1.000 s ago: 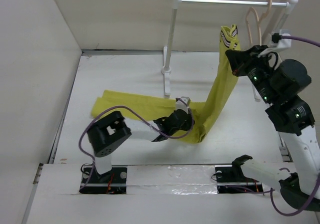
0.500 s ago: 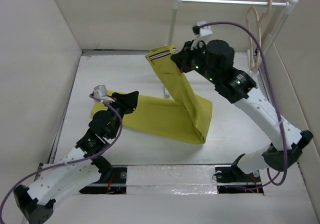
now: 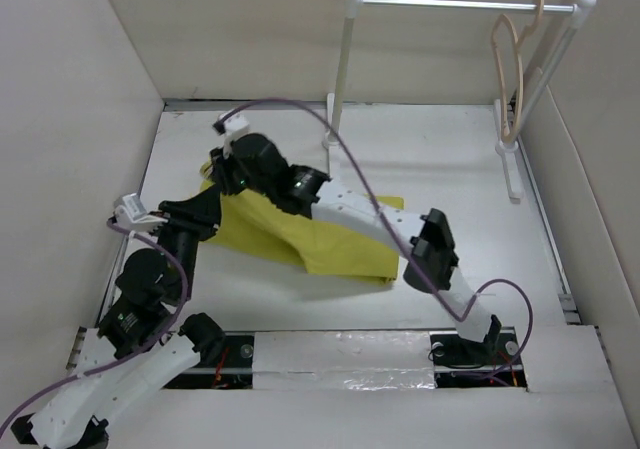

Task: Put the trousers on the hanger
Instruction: Fold the trousers at the center of the board.

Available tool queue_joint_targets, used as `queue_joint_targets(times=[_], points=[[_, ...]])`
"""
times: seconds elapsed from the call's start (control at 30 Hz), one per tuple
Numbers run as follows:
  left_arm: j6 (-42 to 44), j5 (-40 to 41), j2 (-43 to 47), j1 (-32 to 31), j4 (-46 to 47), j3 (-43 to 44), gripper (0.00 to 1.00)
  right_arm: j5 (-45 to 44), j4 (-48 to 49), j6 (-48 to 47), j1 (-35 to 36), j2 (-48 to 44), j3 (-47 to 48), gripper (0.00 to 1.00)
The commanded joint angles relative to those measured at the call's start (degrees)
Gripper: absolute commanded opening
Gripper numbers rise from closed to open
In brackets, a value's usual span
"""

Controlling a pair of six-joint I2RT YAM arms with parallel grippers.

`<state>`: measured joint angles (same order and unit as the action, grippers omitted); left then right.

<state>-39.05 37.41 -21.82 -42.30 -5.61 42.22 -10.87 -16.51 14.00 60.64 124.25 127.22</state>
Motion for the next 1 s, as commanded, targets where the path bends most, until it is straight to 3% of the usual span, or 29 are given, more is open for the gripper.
queue_joint_targets(times=[0.0, 0.07, 0.1, 0.13, 0.17, 0.23, 0.33, 0.37, 0.4, 0.47, 0.5, 0.6, 0.67, 0.83, 0.97], points=[[0.7, 7.0, 5.1, 0.1, -2.9, 2.6, 0.27, 9.4, 9.1, 4.4, 2.6, 6.0, 4.5, 0.38], [1.3, 8.8, 6.7, 0.1, -3.1, 2.7, 0.28, 15.1, 9.6, 8.7, 2.1, 12.4, 8.5, 0.49], [1.3, 10.2, 7.5, 0.1, -3.4, 2.9, 0.28, 18.7, 9.5, 9.3, 2.1, 13.9, 9.4, 0.72], [1.4, 10.7, 7.5, 0.1, -3.8, 3.0, 0.28, 19.9, 9.0, 9.5, 2.1, 15.0, 10.1, 0.8], [1.4, 11.3, 7.4, 0.1, -4.1, 3.3, 0.29, 20.2, 8.7, 9.1, 1.6, 14.4, 9.9, 0.84], [0.8, 11.3, 6.2, 0.1, -4.5, 3.0, 0.3, 19.2, 12.4, 9.0, 0.4, 10.2, 0.9, 0.9], [-0.5, 9.1, 3.6, 0.1, -1.4, 0.1, 0.3, 18.2, 20.7, 9.3, -2.4, -2.2, -15.6, 0.89], [-0.9, 7.1, 2.9, 0.1, 0.1, -2.2, 0.31, 17.9, 22.9, 9.2, -3.3, -5.4, -19.5, 0.86], [-1.2, 5.8, 0.7, 0.1, 1.5, -3.4, 0.33, 17.2, 23.9, 8.9, -4.9, -11.9, -23.5, 0.71], [-1.6, 3.0, -2.6, 0.1, 5.2, -6.5, 0.33, 15.4, 26.3, 7.8, -6.2, -18.3, -35.9, 0.52], [-2.3, 1.8, -6.9, 0.1, 7.3, -7.4, 0.34, 13.2, 26.4, 7.5, -6.8, -24.3, -39.7, 0.27], [-2.4, -3.6, -17.2, 0.7, 14.3, -10.0, 0.35, 8.4, 26.5, 6.8, -9.2, -32.5, -54.6, 0.01], [-2.2, -7.0, -26.2, 1.3, 19.6, -10.1, 0.35, 6.2, 25.6, 7.8, -11.1, -41.9, -65.0, 0.0], [-2.6, -12.3, -39.7, 4.5, 24.9, -9.0, 0.35, 6.4, 26.1, 9.8, -13.4, -51.7, -83.2, 0.0], [-5.7, -24.2, -46.5, 14.2, 31.7, -12.8, 0.35, 6.5, 24.4, 11.6, -13.9, -56.3, -91.4, 0.0]])
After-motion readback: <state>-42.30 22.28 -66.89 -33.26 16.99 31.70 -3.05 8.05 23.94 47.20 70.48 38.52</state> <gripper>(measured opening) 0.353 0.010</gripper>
